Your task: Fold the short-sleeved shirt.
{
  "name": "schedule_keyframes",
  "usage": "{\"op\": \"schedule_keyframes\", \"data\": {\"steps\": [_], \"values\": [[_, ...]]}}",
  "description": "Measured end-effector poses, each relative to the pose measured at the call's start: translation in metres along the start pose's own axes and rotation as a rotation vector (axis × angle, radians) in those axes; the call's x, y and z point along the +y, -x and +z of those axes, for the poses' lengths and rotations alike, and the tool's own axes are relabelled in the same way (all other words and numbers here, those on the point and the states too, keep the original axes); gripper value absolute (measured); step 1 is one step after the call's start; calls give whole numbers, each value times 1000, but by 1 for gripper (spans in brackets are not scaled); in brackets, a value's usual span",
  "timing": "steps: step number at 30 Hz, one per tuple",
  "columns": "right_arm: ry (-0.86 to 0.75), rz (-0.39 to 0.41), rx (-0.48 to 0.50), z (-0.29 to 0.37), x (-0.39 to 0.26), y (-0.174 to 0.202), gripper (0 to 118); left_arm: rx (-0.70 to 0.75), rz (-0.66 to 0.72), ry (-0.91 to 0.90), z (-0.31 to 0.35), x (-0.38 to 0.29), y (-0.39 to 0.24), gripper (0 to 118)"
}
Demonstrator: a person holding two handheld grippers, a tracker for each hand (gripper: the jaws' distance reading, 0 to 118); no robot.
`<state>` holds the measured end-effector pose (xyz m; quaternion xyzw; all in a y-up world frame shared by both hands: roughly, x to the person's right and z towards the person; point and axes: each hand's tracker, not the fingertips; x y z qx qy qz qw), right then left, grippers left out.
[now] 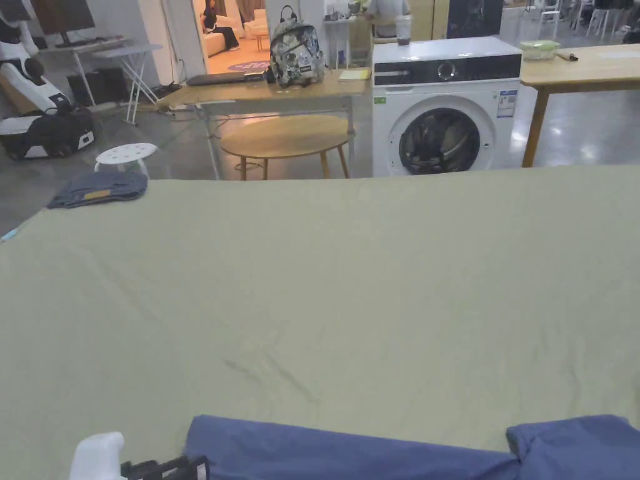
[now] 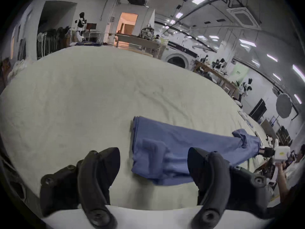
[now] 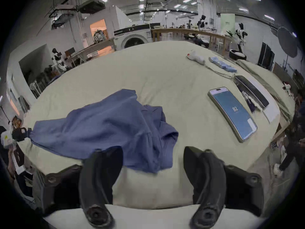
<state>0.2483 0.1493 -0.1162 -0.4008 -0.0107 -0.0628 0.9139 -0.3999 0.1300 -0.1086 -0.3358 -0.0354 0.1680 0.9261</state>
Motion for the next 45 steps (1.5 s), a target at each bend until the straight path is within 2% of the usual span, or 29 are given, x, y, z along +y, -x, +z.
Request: {"op": "schedule_keyframes", "data": {"steps": [4,8,10,11,12,13,14,16,19,21,25,27,28,29,32,34,38,39,40,41,43,45], "values": [[-90,-45,53,22,6,1,77,-10,-39,-99,25,14,-19,83],[-249,40,101,53,31,31,77,-35,-159,-209,54,36,-63,82],[-277,86,128,58,44,51,77,-77,-200,-215,58,45,-90,79],[-273,89,131,57,49,59,70,-83,-210,-237,59,48,-98,68],[-275,92,136,55,52,68,58,-106,-211,-240,58,50,-105,49],[-286,95,161,49,54,74,38,-132,-208,-231,55,52,-110,24],[-293,95,179,45,56,79,11,-138,-201,-230,52,53,-116,0],[-278,80,189,34,58,90,0,-159,-171,-220,45,54,-122,0],[-206,95,178,15,57,96,0,-204,-150,-210,46,54,-121,0],[-222,101,170,9,54,95,0,-181,-129,-215,45,53,-115,0],[-220,103,174,9,52,88,0,-188,45,-192,35,53,-57,0],[-219,96,182,9,50,80,0,-203,142,-188,38,56,-49,63],[-211,89,186,9,49,76,0,-225,194,-163,34,54,-32,86],[-207,85,185,13,47,76,0,-260,245,-131,28,51,-17,98],[-173,70,175,12,40,69,0,-321,440,-74,2,36,33,99],[-154,70,160,15,36,70,0,-275,506,-13,-23,26,54,99],[-121,72,139,16,32,68,0,-338,637,67,-64,6,61,97],[-114,70,136,15,31,68,0,-418,650,-4,-64,6,53,94],[-107,66,136,15,31,68,0,-447,662,-20,-66,8,46,83],[-104,63,137,15,31,67,0,-455,670,12,-71,10,39,60],[-96,59,144,14,31,68,0,-478,652,99,-92,8,36,6],[-90,69,149,13,31,70,0,-455,661,142,-103,3,24,4]]}}
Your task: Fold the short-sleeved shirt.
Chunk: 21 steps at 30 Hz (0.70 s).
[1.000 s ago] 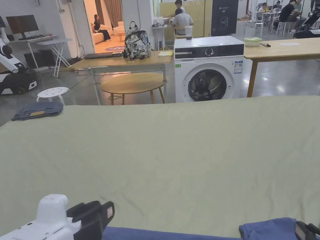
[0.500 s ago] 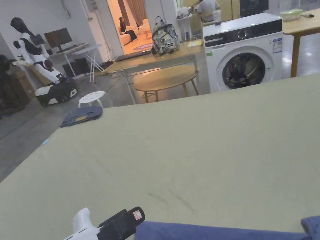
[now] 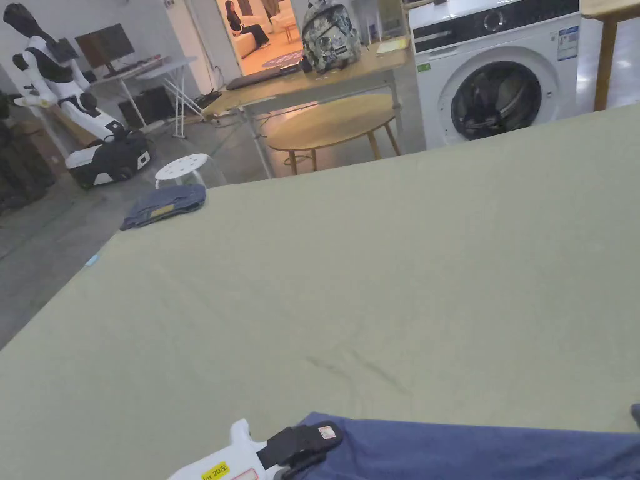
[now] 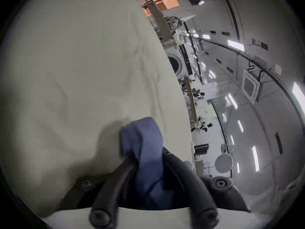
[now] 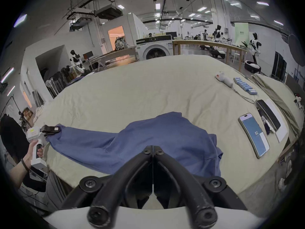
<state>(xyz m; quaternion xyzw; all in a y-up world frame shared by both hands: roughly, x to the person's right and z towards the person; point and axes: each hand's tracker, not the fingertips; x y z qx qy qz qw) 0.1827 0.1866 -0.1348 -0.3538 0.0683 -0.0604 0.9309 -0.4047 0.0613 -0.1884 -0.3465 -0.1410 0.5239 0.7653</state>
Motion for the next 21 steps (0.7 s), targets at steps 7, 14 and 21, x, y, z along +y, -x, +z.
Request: {"op": "schedule_keyframes", "data": {"steps": [7,14,21], "values": [[-3,17,20,8,1,4,0,-25,-4,-214,59,-6,-48,4],[-12,-36,70,5,-1,0,0,286,-362,-282,160,21,-129,4],[-22,-51,124,3,-4,9,0,368,-617,-148,52,-53,-178,4]]}}
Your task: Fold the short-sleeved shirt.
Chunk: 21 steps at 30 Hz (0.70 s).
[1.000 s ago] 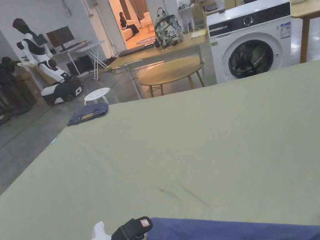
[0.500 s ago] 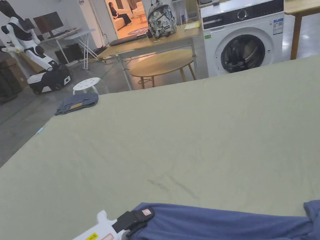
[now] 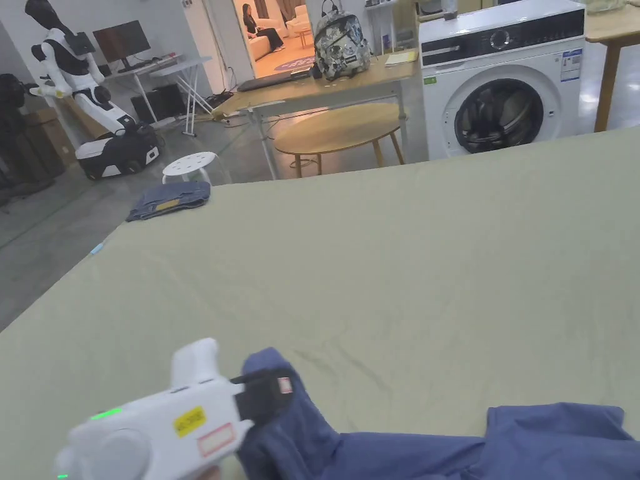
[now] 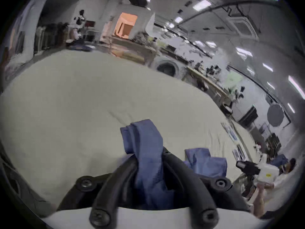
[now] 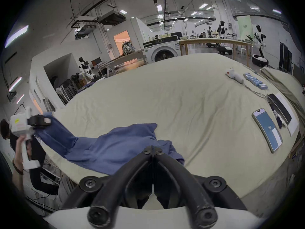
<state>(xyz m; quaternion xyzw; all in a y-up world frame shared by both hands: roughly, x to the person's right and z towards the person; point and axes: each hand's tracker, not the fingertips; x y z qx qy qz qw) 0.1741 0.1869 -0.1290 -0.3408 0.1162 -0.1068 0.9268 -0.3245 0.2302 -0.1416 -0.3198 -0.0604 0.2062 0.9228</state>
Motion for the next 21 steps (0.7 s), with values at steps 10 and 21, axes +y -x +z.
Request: {"op": "schedule_keyframes", "data": {"steps": [10,21], "values": [[-10,-12,-32,30,-25,-17,0,-189,-105,166,-113,-56,-75,57],[6,-79,-16,27,-36,-27,0,-315,23,363,-148,-105,-57,0]]}}
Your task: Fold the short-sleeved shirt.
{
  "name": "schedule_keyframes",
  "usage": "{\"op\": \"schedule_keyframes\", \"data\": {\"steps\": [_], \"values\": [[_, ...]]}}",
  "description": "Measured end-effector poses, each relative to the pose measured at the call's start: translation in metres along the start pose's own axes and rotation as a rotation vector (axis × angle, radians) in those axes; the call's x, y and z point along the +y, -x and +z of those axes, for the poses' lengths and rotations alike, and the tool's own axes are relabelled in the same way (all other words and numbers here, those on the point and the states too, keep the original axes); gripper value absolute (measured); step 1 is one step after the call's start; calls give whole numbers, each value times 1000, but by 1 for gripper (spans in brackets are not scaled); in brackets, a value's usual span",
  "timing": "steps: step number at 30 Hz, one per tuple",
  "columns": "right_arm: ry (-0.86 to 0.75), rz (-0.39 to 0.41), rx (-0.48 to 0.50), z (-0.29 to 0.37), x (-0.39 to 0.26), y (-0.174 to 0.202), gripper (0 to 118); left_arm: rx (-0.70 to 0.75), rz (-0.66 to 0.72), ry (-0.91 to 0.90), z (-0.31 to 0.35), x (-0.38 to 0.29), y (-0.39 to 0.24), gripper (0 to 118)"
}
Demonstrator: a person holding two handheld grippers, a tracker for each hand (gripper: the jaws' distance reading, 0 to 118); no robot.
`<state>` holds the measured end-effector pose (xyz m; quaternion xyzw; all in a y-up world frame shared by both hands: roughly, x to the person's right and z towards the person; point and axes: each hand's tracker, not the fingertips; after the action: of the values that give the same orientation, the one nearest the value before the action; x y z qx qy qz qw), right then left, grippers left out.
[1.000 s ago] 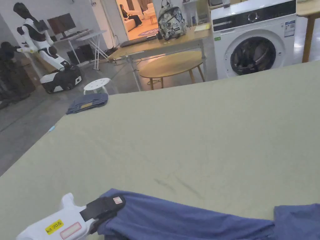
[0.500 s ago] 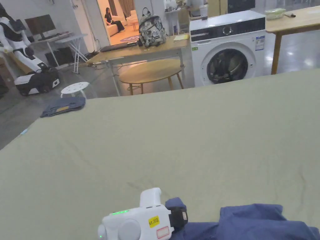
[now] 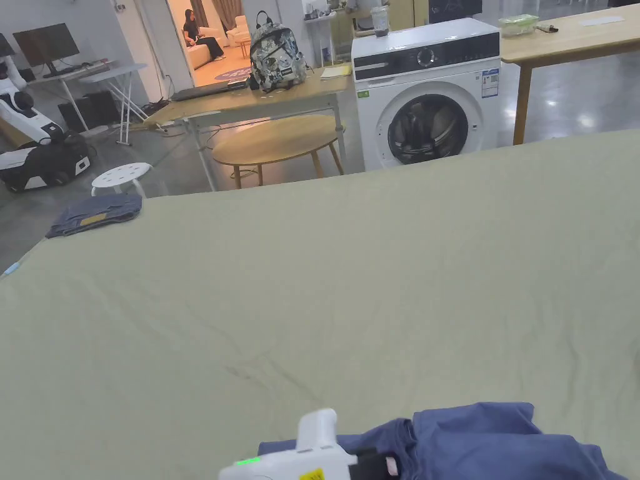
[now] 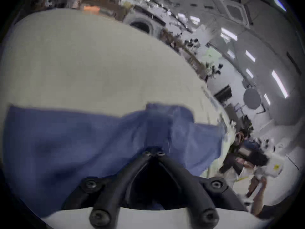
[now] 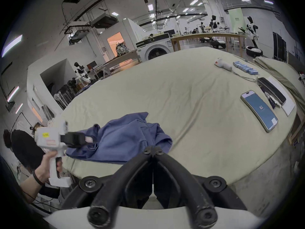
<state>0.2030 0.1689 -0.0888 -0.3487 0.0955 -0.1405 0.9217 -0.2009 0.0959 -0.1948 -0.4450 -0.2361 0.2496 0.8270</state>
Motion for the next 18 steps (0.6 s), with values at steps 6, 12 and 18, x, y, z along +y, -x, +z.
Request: {"op": "schedule_keyframes", "data": {"steps": [6,12,18], "values": [[30,39,1,-3,-4,7,0,-159,143,-86,13,-6,17,72],[49,25,13,-9,-6,4,0,-270,358,-311,129,-6,99,101],[74,16,23,-15,-6,7,0,-143,466,-258,143,-16,157,94]]}}
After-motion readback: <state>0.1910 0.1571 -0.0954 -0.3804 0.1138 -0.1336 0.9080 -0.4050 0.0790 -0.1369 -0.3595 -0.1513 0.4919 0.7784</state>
